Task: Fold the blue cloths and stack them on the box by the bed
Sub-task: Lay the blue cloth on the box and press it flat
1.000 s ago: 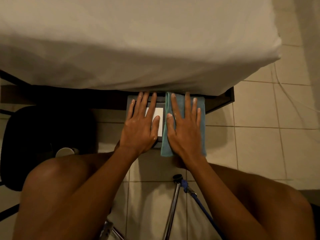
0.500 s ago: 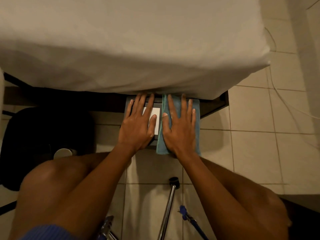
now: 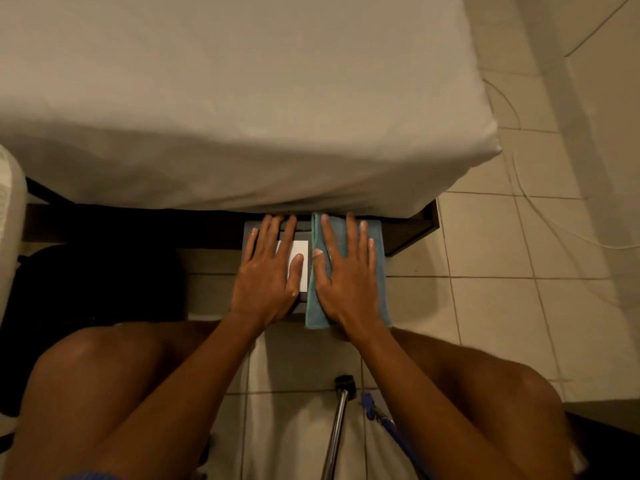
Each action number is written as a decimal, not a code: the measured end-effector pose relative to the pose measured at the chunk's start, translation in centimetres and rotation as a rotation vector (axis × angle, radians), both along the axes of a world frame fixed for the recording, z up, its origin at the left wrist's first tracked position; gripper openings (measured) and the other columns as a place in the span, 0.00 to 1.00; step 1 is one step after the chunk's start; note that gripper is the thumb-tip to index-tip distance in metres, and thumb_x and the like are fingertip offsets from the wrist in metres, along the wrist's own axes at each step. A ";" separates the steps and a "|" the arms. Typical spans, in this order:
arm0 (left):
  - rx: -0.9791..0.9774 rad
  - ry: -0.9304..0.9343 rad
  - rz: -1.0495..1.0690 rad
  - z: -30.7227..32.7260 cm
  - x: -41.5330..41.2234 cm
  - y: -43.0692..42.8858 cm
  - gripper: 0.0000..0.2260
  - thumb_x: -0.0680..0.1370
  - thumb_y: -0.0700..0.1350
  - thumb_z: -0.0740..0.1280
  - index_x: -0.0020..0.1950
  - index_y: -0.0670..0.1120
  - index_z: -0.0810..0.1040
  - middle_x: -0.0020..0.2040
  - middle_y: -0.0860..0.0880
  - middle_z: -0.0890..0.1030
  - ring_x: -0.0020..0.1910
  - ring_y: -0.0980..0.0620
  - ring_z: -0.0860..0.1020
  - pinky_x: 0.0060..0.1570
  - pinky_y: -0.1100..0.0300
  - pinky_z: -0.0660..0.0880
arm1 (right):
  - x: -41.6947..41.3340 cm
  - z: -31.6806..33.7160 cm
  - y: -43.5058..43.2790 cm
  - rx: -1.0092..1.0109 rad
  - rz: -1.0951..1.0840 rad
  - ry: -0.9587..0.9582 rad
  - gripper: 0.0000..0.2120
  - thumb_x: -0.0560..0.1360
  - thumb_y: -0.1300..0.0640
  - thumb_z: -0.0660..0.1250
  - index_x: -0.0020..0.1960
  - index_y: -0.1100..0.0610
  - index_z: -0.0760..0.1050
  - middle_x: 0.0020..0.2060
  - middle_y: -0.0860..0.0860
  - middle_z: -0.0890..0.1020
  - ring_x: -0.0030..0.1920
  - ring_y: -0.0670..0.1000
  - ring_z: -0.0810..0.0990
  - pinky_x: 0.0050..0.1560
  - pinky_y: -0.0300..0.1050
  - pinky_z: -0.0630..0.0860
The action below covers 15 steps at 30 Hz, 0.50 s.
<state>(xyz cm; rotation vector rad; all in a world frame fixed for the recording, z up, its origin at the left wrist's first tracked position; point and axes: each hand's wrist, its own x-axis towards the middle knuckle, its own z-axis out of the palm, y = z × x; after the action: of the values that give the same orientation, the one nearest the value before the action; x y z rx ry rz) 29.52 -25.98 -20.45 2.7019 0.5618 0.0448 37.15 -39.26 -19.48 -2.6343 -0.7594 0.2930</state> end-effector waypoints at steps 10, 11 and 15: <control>-0.029 0.021 -0.009 0.0 -3.1 -1.4 0.27 0.83 0.54 0.47 0.81 0.50 0.43 0.81 0.49 0.45 0.80 0.53 0.40 0.79 0.50 0.46 | -2.2 -0.2 -1.1 0.001 0.006 0.012 0.29 0.83 0.43 0.48 0.80 0.41 0.40 0.81 0.50 0.41 0.80 0.52 0.37 0.79 0.56 0.40; -0.025 0.023 -0.006 0.0 -3.1 -1.6 0.27 0.83 0.54 0.47 0.81 0.50 0.43 0.81 0.48 0.45 0.80 0.53 0.40 0.79 0.50 0.46 | -1.2 -0.2 -0.8 -0.005 0.006 0.004 0.28 0.83 0.43 0.48 0.80 0.41 0.42 0.81 0.50 0.43 0.80 0.52 0.38 0.79 0.57 0.41; -0.032 0.024 0.002 0.0 -3.1 -1.6 0.27 0.84 0.52 0.49 0.81 0.50 0.43 0.81 0.49 0.44 0.80 0.53 0.40 0.78 0.49 0.48 | -0.6 0.0 -0.3 -0.008 -0.048 -0.009 0.28 0.84 0.44 0.49 0.81 0.44 0.44 0.81 0.52 0.46 0.80 0.52 0.40 0.79 0.59 0.44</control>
<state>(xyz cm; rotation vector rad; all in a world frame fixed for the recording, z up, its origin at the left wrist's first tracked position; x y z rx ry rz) 26.44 -27.56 -20.41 2.6744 0.5678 0.0046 36.59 -39.53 -19.45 -2.6585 -0.6986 0.2708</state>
